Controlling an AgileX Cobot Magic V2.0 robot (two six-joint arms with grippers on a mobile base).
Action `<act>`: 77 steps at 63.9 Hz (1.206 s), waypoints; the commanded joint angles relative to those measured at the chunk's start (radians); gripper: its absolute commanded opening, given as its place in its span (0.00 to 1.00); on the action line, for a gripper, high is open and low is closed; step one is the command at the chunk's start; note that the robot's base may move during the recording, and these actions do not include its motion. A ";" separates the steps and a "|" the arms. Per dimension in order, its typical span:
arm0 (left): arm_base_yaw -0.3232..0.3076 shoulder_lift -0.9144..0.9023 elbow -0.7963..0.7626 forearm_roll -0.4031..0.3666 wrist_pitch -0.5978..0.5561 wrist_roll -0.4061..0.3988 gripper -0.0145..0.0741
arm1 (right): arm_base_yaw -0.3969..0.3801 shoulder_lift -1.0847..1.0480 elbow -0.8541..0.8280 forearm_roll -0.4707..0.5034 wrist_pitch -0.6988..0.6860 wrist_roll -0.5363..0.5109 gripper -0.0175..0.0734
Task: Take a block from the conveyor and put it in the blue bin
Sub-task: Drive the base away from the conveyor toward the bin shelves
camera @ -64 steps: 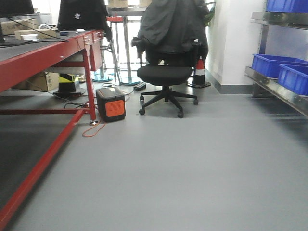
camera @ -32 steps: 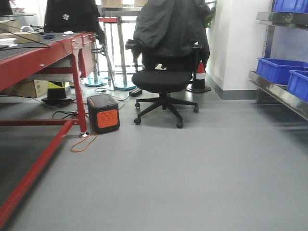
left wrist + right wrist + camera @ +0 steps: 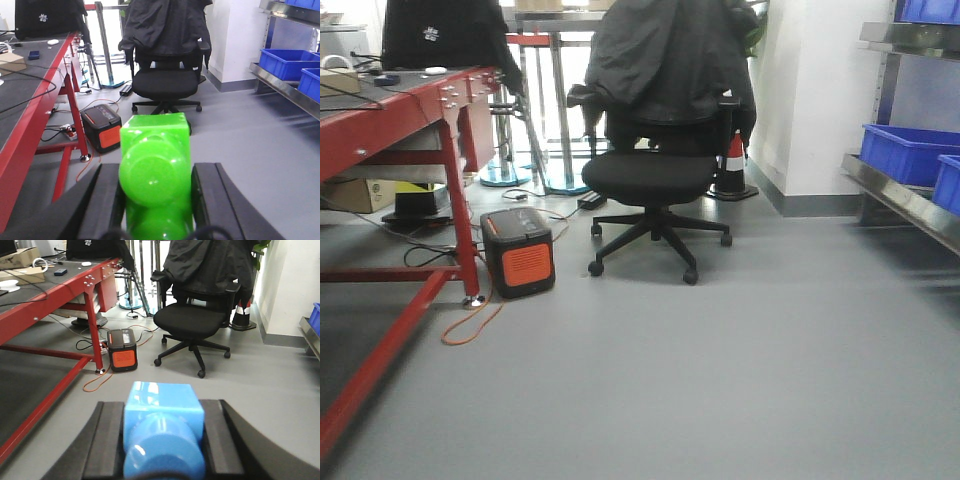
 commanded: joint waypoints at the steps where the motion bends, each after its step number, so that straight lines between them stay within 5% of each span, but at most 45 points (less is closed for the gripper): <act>1: -0.007 -0.006 0.003 -0.003 -0.021 -0.006 0.04 | -0.002 -0.004 -0.007 -0.005 -0.025 -0.007 0.02; 77: -0.007 -0.006 0.003 -0.003 -0.021 -0.006 0.04 | -0.002 -0.004 -0.007 -0.005 -0.031 -0.007 0.02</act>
